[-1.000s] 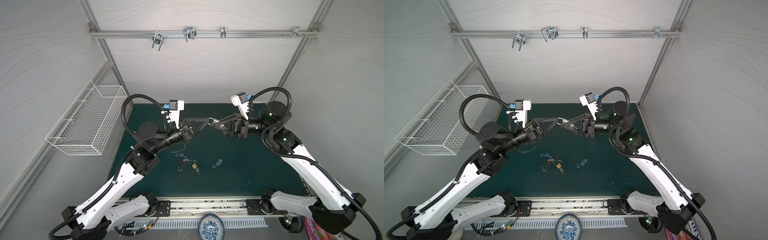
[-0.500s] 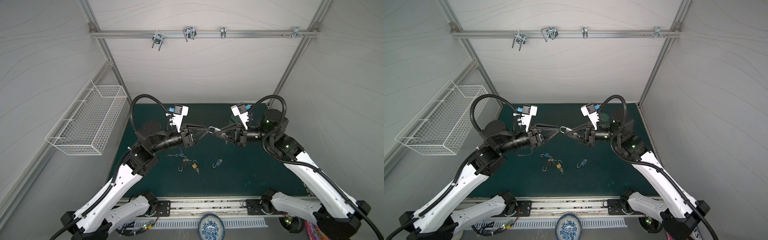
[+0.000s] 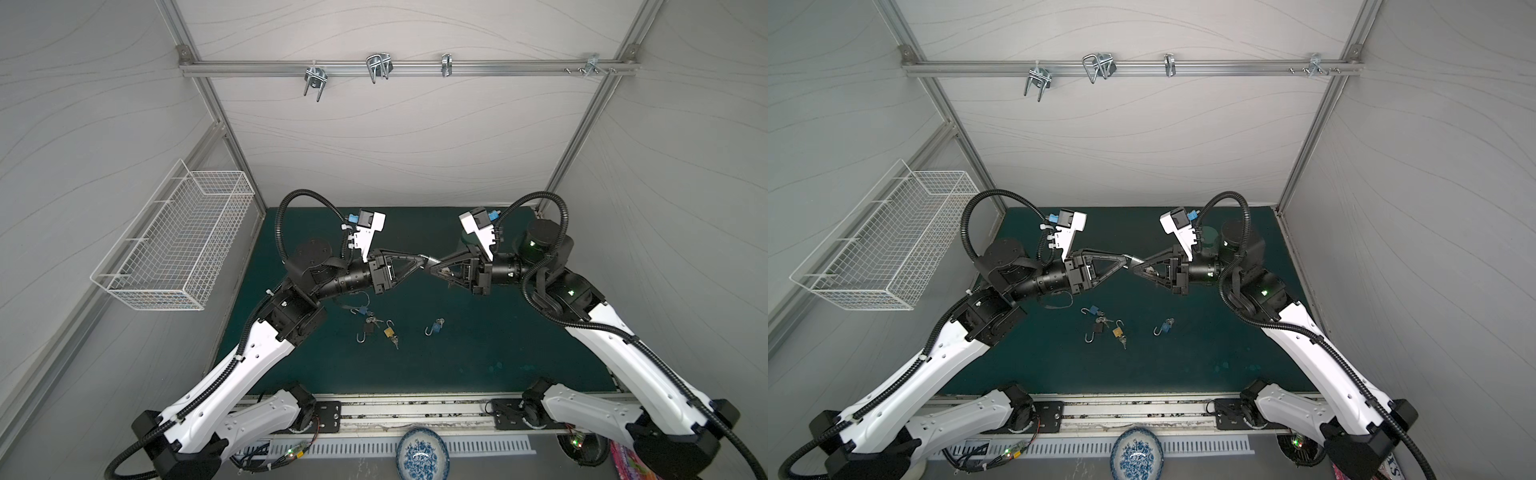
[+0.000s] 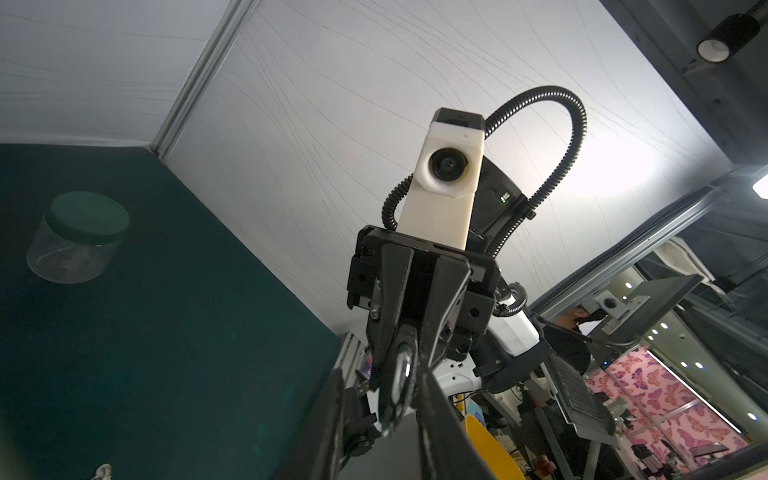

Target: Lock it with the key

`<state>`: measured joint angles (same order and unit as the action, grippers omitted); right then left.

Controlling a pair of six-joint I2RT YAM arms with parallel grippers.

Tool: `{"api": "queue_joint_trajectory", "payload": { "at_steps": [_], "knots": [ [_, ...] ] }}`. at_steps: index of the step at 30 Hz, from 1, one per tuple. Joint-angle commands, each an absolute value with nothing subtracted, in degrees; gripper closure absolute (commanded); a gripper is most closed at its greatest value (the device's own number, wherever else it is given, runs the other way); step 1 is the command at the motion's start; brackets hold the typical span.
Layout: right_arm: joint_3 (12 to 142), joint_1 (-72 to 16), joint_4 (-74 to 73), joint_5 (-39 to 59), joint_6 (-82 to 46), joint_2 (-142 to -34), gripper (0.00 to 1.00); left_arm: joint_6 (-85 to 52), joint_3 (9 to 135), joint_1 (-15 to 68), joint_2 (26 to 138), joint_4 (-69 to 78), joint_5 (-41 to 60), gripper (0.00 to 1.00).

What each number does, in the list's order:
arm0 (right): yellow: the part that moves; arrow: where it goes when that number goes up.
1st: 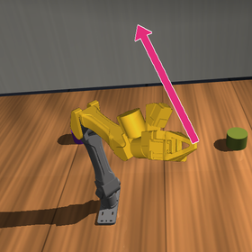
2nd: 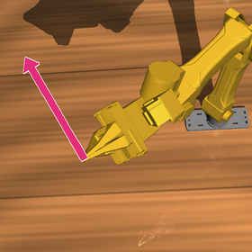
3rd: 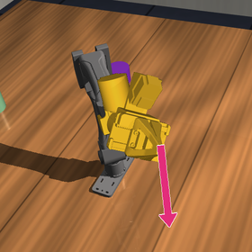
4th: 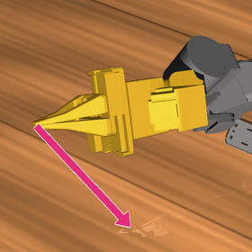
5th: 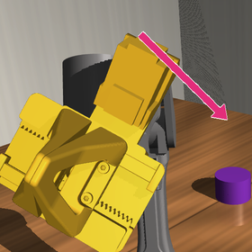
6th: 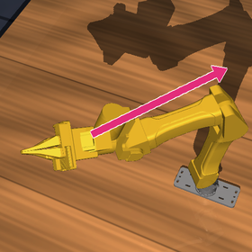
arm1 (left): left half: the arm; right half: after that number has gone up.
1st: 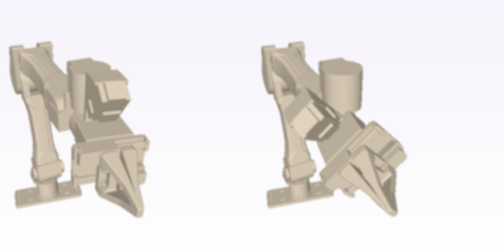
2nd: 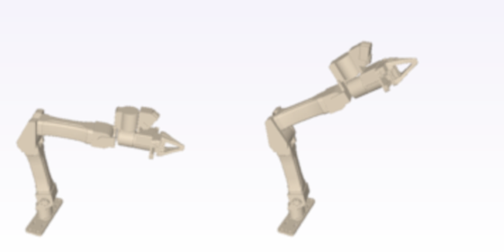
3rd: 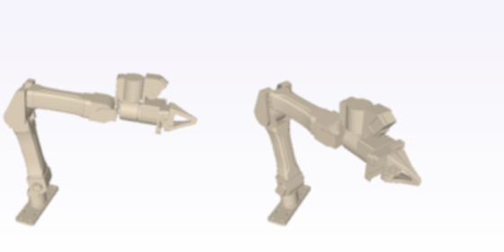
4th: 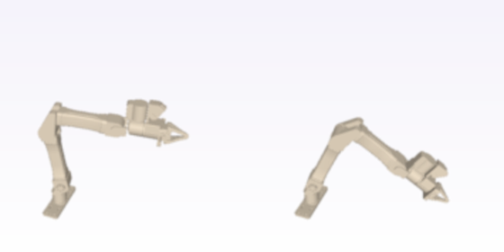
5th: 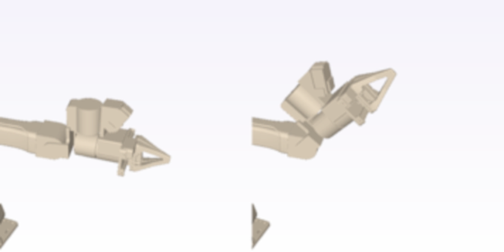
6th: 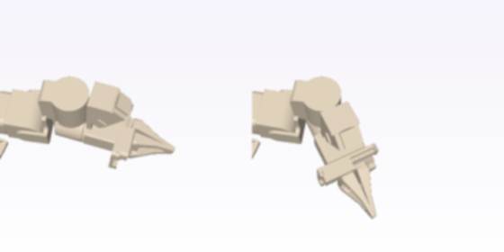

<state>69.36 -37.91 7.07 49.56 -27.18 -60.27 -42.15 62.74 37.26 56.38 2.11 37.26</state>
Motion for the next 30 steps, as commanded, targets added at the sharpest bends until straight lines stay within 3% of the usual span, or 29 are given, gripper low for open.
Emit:
{"api": "queue_joint_trajectory", "payload": {
  "at_steps": [1,10,14,16,21,30],
  "knots": [
    [69.9,-38.3,4.0,50.1,-27.4,-60.1,1.0,-41.8,63.4,37.5,56.0,5.4,38.0,0.78],
    [70.0,-38.3,4.9,49.6,-25.4,-59.8,1.0,-41.2,64.3,37.5,55.6,4.4,36.8,1.0],
    [69.0,-38.2,7.4,46.7,-19.2,-56.8,0.49,-40.7,65.1,37.5,54.9,2.6,35.6,1.0],
    [67.2,-38.2,8.2,43.5,-16.1,-54.3,0.43,-40.6,65.2,37.5,54.3,2.5,35.3,1.0],
    [59.3,-38.1,3.4,37.6,-12.4,-48.4,0.42,-40.9,65.0,37.5,53.6,2.5,34.8,1.0],
    [53.3,-38.1,-5.2,39.0,-11.7,-48.2,0.42,-41.4,65.1,37.5,53.9,3.2,35.3,1.0]
  ]
}}
